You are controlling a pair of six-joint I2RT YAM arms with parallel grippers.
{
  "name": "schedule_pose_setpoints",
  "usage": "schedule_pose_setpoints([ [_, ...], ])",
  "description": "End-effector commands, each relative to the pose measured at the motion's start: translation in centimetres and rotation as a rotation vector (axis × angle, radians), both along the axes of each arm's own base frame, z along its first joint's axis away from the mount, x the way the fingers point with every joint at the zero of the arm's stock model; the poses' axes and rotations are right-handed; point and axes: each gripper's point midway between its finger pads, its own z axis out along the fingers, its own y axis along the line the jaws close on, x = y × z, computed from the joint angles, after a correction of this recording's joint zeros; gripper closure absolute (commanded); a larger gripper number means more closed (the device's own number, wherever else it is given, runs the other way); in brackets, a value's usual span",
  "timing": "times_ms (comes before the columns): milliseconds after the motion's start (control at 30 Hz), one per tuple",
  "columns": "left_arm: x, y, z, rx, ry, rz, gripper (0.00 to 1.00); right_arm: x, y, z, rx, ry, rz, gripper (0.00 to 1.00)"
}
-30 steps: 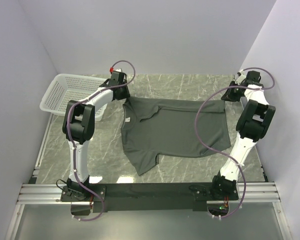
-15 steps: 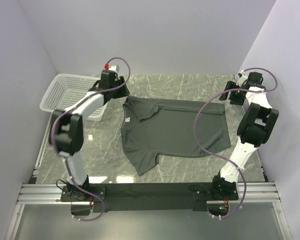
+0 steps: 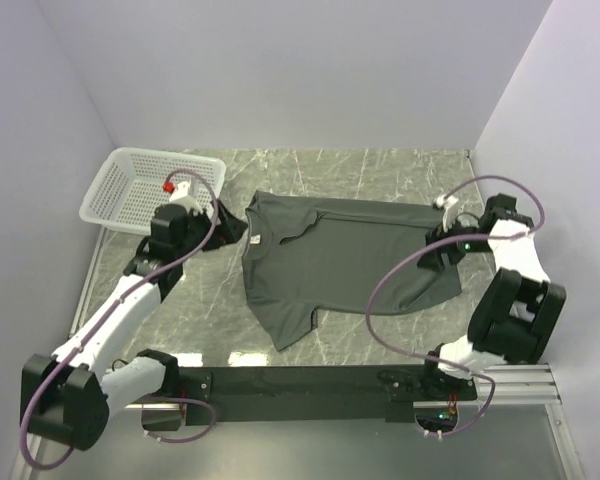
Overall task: Fold and stack the t-shirts
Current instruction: Fold the tshirt
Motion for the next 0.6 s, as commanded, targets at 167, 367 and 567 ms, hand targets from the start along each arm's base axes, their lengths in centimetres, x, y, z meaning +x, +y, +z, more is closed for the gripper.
schedule_pose_setpoints([
  [167,-8.7,-2.7,-8.7,-0.278,0.450,-0.048,0.25,-7.9,2.2,-0.3,-0.135,-0.119,0.388,0.21],
  [367,-10.6,-4.3,-10.8,-0.257,0.502,-0.082,0.27,-9.1,3.2,-2.2,-0.180,-0.095,0.405,0.23],
  [567,-11.1,-5.8,-12.0,-0.179,0.538,-0.107,0.31,-8.8,3.8,-3.3,-0.234,-0.109,0.406,0.25],
])
